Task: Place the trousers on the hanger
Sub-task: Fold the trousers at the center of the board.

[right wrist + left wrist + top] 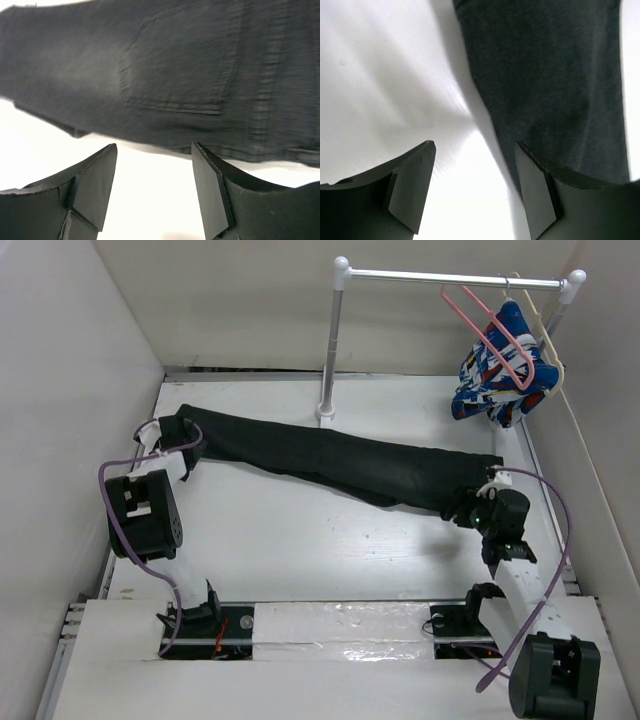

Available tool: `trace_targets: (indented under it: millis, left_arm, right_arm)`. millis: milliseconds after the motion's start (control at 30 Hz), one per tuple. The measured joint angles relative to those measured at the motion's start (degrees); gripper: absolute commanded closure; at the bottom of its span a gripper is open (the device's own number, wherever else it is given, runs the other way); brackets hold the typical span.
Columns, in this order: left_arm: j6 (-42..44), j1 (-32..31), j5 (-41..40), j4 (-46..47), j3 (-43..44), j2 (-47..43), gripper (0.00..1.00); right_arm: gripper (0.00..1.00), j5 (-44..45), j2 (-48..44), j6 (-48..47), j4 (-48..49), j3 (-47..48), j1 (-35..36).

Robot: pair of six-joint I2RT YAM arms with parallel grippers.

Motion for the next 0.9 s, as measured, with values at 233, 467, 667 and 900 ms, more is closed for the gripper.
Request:
trace_targets:
  millis: [233,467,667,900]
  left_arm:
    - [0.07,0.00,0.15,-1.42,10.12,6.40,0.34]
    - [0.57,0.00,0.11,-4.11,19.76,15.02,0.38]
    - [1.07,-0.02,0.42,-6.64,23.65,18.62,0.76]
    - [5.33,0.07,1.25,-8.98,27.02,21.22,1.00]
  right_arm:
    - [0.30,1.60,3.87,-0.31,1.90,0.02,9.88]
    - [0.30,4.39,7.45,-0.70,3.50,0.96,14.71]
    - [0.30,5.68,7.96,-0.87,4.07,1.66,14.75]
    - [0.30,6.29,7.50,-0.85,3.98,2.91,14.75]
